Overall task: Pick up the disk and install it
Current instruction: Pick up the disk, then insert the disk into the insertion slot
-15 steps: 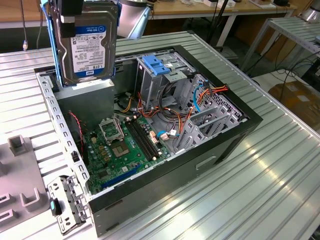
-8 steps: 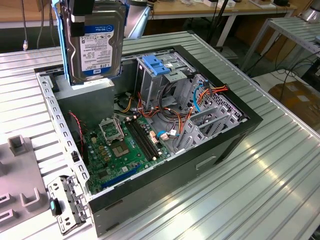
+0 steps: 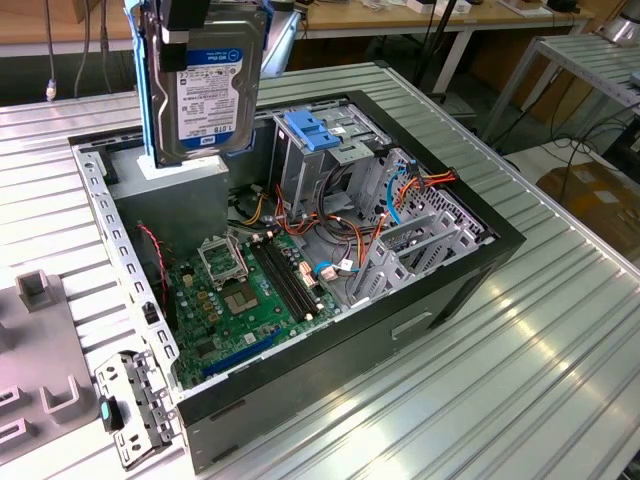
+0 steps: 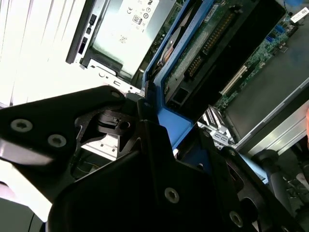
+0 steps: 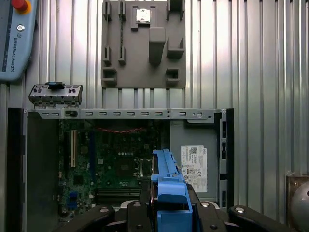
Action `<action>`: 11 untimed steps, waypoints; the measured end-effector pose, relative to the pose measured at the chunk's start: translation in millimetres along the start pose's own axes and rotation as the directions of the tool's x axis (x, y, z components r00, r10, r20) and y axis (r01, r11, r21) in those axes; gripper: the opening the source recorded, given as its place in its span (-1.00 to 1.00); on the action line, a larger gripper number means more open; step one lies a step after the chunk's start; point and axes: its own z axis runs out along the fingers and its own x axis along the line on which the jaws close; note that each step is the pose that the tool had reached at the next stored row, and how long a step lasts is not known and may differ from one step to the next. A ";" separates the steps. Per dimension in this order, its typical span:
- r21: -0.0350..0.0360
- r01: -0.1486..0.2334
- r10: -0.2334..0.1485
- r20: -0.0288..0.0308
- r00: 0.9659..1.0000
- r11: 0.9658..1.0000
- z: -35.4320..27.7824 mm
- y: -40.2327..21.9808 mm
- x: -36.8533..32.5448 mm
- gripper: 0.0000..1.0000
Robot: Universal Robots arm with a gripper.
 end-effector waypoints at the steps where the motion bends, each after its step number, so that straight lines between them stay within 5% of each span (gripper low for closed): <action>1: 0.000 0.000 0.000 0.000 1.000 1.000 0.0 -1.1 0.0 -0.25; 5: 0.000 0.000 0.000 0.000 1.000 1.000 0.0 -8.1 0.0 -0.25; 11: 0.000 0.000 0.000 0.000 1.000 1.000 -0.1 -10.3 0.0 -0.25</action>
